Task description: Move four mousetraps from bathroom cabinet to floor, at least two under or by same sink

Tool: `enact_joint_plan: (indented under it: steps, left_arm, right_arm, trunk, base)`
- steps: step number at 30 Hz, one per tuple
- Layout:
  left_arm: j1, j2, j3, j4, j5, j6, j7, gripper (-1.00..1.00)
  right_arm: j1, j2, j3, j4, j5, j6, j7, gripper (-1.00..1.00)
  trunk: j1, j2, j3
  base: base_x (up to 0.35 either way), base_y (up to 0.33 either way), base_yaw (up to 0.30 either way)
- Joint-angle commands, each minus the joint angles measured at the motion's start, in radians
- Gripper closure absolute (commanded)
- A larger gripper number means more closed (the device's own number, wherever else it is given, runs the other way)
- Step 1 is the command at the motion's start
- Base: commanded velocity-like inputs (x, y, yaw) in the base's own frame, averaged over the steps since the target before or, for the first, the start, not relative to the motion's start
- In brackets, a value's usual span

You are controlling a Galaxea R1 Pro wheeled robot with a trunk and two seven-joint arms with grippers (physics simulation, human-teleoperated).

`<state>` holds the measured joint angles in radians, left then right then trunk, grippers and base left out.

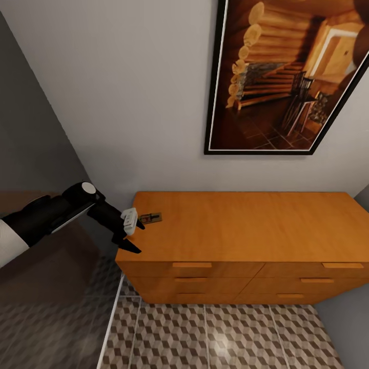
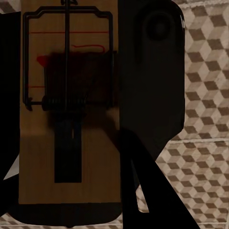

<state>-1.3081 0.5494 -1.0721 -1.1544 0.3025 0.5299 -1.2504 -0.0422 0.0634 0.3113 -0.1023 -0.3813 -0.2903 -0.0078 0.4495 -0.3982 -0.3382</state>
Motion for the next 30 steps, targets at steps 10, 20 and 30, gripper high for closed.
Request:
enact_joint_plan:
  steps: [10, 20, 30]
  left_arm:
    - [-0.002, -0.017, -0.005, 0.019, 0.009, 0.010, 0.003, -1.00]
    - [-0.002, -0.019, -0.005, 0.022, 0.009, 0.010, 0.002, -1.00]
    - [-0.002, -0.019, -0.006, 0.022, 0.008, 0.010, 0.002, -1.00]
  right_arm:
    - [-0.001, 0.001, 0.009, 0.001, -0.013, -0.004, 0.002, 1.00]
    - [-0.001, 0.001, 0.009, 0.001, -0.013, -0.007, 0.002, 1.00]
    - [-0.001, 0.001, 0.009, 0.001, -0.013, -0.007, 0.002, 1.00]
  trunk:
    - [0.001, -0.002, -0.002]
    - [0.001, -0.002, -0.002]
    - [0.001, -0.002, -0.002]
  base:
    - [0.180, 0.000, 0.000]
    - [0.318, 0.000, 0.000]
    - [0.117, 0.000, 0.000]
